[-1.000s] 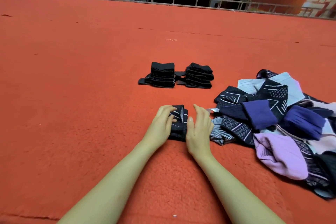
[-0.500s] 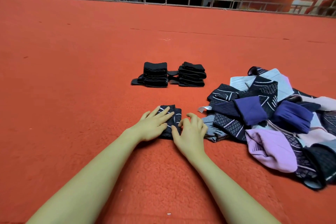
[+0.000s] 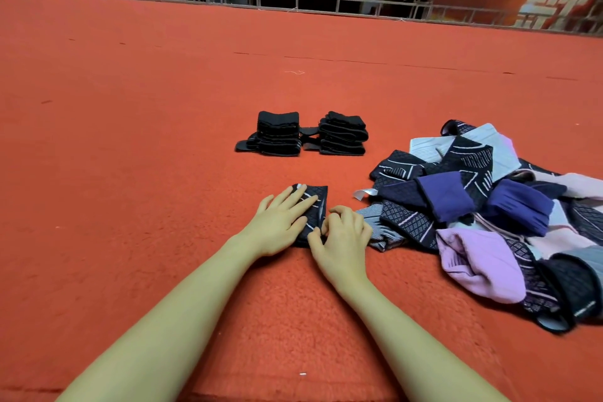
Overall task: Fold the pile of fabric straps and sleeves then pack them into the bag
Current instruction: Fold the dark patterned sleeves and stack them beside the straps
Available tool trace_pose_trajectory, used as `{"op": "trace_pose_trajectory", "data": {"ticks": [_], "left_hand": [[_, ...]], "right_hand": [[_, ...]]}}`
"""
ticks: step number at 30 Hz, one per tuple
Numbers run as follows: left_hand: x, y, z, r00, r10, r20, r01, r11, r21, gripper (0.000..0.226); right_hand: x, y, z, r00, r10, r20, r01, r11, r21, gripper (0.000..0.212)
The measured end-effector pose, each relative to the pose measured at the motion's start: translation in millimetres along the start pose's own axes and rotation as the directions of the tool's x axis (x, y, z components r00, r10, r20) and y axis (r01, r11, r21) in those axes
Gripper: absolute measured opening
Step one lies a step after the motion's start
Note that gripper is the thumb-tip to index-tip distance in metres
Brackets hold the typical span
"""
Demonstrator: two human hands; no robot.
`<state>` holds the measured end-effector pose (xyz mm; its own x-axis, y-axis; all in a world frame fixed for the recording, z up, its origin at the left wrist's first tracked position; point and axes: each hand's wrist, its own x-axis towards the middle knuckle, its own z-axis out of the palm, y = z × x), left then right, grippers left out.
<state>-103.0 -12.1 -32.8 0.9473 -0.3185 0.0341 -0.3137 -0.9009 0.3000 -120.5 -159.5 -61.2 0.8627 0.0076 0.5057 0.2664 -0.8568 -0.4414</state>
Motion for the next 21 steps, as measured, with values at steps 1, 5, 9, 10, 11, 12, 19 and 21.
{"op": "trace_pose_trajectory", "data": {"ticks": [1,5,9,10,11,12,19,21], "left_hand": [[1.2,3.2,0.7,1.000,0.005,0.014,-0.006,0.999,0.045,0.049],[8.1,8.3,-1.0,0.987,-0.066,0.149,0.045,0.989,0.137,0.050],[8.7,6.3,-5.7,0.979,-0.075,0.189,0.042,0.984,0.171,0.050],[8.3,6.2,-5.4,0.980,-0.079,0.185,0.047,0.984,0.171,0.050],[7.3,6.0,-4.6,0.980,-0.082,0.179,0.051,0.984,0.172,0.049],[6.4,6.2,-3.8,0.982,-0.084,0.169,0.055,0.984,0.168,0.049],[4.3,-0.1,-13.9,0.983,-0.007,-0.182,0.016,0.999,0.047,0.051],[7.9,-7.4,-21.6,0.965,0.058,-0.254,-0.019,0.988,0.155,0.049]], "right_hand": [[-1.6,1.1,0.6,1.000,0.003,-0.027,-0.004,0.999,-0.035,0.024],[-0.8,1.5,2.6,0.997,0.074,0.013,-0.071,0.986,-0.152,0.034],[-1.7,1.7,6.5,0.992,0.060,0.111,-0.035,0.977,-0.210,0.041],[-1.7,2.4,7.5,0.994,0.029,0.110,-0.005,0.977,-0.213,0.039],[-1.8,3.4,7.5,0.996,-0.001,0.092,0.020,0.979,-0.203,0.037],[-0.6,4.4,7.7,0.995,-0.008,0.101,0.026,0.984,-0.176,0.036],[12.1,3.6,9.7,0.998,-0.056,0.025,0.052,0.991,0.122,0.023],[22.6,0.1,8.2,0.993,-0.114,-0.040,0.120,0.970,0.210,0.026]]}}
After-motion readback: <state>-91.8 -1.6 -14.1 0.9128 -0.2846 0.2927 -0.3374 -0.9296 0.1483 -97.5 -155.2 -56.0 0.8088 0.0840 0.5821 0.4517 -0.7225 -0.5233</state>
